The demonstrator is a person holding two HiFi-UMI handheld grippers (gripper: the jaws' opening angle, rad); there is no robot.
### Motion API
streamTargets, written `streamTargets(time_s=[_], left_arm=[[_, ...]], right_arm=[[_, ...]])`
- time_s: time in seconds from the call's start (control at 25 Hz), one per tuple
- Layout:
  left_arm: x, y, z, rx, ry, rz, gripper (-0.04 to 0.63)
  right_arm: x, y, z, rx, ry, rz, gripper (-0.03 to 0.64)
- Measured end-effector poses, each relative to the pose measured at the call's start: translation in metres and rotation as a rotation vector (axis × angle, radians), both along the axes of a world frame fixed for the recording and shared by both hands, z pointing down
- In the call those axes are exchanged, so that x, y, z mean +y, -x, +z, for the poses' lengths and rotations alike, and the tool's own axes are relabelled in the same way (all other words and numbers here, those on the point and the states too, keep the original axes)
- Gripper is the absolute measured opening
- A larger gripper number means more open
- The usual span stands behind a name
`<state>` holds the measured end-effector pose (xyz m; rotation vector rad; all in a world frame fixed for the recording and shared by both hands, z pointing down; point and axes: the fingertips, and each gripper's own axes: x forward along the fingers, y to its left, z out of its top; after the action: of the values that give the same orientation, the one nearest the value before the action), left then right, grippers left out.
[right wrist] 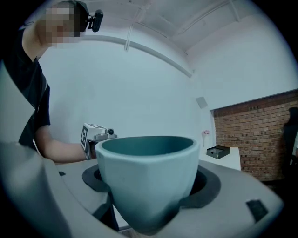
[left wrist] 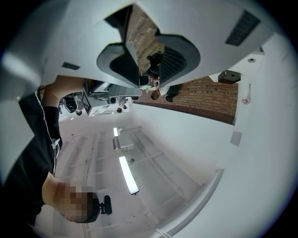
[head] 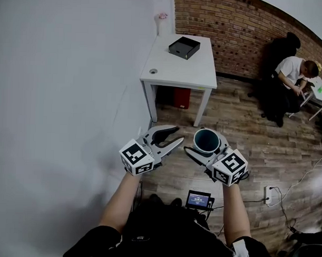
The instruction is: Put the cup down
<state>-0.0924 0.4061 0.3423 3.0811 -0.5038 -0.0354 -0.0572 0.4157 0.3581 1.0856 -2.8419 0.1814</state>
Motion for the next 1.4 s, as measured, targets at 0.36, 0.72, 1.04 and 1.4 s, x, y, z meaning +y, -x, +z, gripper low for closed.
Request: streamTargets(time_s=[0.36,0.72,1.04,1.4], left_arm=[[-0.016,-0.015,0.009,-0.017,0.014,-0.038,0.14],[-0.051,-0.025,0.021,-0.02,0.031,-0.044,0.14],[-0.092,-0.034,0.03,-0.019,0.034,-0.024,0.14],[-0.171,-0.028,0.033,-0.018,0.054,-0.005,0.14]], right_arm=[[-0.015,-0.022,0.012,-0.01,0.026,-0.018,0.403],[-0.047,-0.034,0.023,-0.016,0.045,-0.016,0.403],[-0.087,-0.044,0.028,-0.023,0.045,0.02,0.403],[-0.165,-0.041,0.029,-0.025,0.062,0.051,0.403]])
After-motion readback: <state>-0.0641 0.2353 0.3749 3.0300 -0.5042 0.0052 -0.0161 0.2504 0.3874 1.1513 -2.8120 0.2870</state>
